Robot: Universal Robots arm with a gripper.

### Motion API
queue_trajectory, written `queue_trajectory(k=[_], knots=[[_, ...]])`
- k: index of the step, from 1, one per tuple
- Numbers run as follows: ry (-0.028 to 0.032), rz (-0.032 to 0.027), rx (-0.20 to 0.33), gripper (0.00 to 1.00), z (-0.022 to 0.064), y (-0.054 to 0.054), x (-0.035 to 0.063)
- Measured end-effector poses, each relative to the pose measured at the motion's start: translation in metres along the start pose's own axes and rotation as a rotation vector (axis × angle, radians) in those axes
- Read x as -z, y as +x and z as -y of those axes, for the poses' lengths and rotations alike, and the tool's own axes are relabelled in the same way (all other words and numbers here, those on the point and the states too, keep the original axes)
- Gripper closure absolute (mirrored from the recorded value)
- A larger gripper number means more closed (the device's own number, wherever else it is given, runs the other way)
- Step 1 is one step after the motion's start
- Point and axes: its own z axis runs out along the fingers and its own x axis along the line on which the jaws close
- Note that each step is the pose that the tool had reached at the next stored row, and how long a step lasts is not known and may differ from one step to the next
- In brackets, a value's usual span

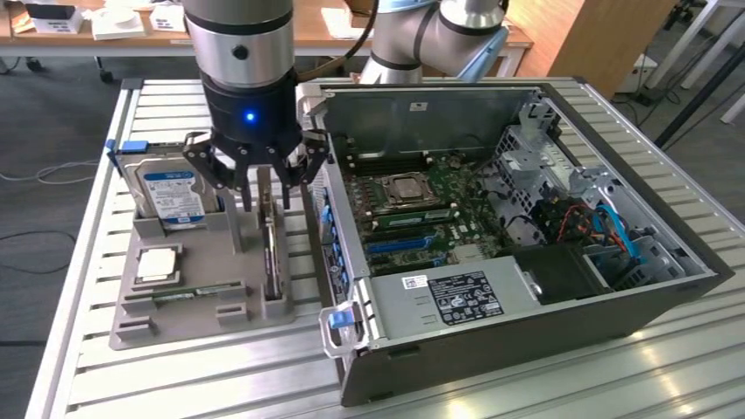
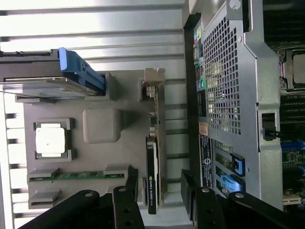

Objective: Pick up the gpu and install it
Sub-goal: 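Pick up the gpu and move the gpu toward the slot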

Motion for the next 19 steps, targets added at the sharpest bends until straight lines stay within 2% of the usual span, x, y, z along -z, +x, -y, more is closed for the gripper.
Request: queue_trajectory(k=[14,19], knots=[[0.0001,-0.0016,0.0,0.51,0.0031,0.001,-0.0249],[0.0002,-0.0017,0.0,0.51,0.0032,0.001,-0.0254]])
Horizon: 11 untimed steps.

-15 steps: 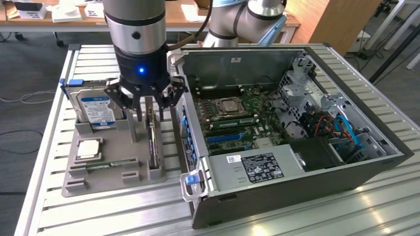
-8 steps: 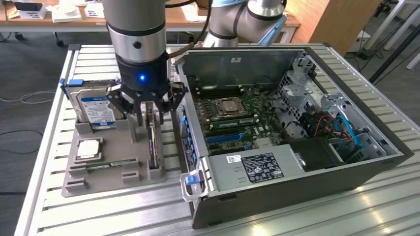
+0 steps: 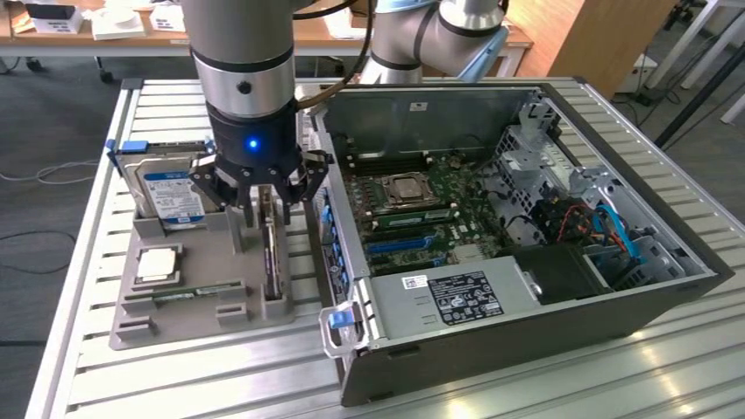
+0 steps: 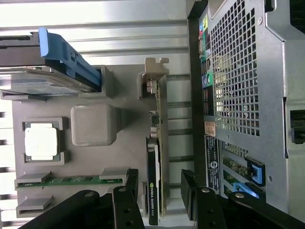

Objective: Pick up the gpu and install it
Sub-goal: 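Pick up the gpu and move the gpu toward the slot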

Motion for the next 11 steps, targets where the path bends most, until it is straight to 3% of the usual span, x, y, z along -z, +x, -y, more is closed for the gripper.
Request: queue_trajectory(k=[6,11], knots=[[-0.0002,0.0003,0.0,0.51,0.003,-0.0001,-0.0003],[-0.0002,0.0003,0.0,0.51,0.0034,0.0001,-0.0088]])
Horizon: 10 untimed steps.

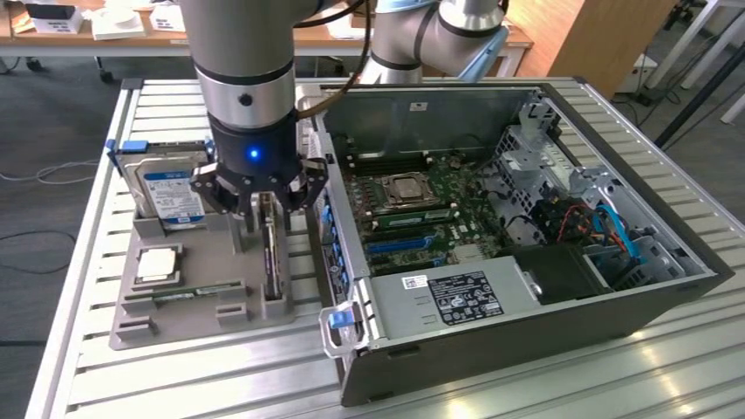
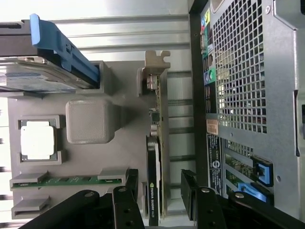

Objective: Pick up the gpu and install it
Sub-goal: 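Pick up the gpu and move the gpu toward the slot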

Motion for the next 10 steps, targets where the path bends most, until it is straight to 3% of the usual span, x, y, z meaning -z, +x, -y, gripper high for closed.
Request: queue_trajectory(k=[10], knots=[[0.0,0.0,0.0,0.51,0.0008,0.0,-0.0182]])
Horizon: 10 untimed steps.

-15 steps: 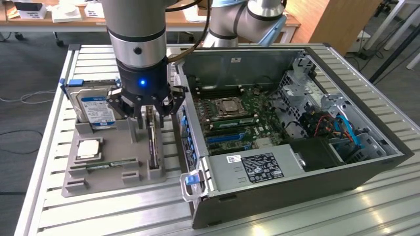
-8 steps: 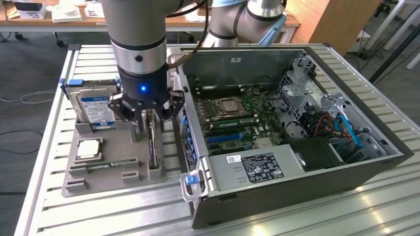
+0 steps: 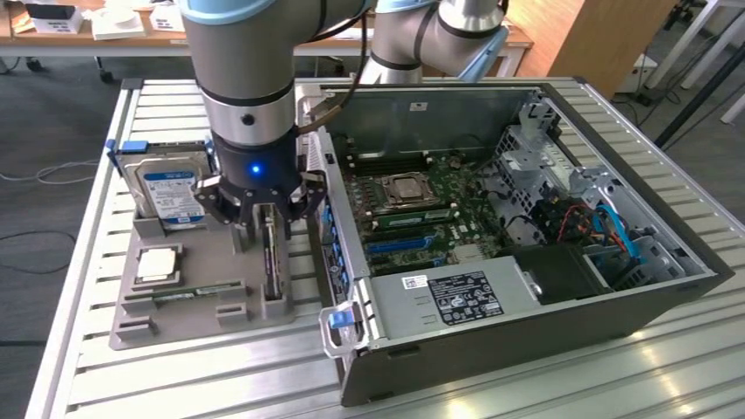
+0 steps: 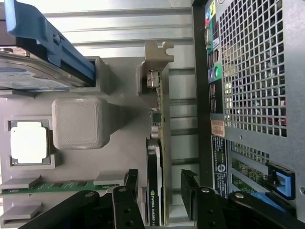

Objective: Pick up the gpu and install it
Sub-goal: 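Pick up the gpu and move the gpu toward the slot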

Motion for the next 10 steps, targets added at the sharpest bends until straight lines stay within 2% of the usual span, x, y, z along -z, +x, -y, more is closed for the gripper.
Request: queue_trajectory(k=[2,10], knots=[[0.0,0.0,0.0,0.51,0.0001,0.0001,-0.0028],[0.0,0.0,0.0,0.51,0.0003,0.001,-0.0042]])
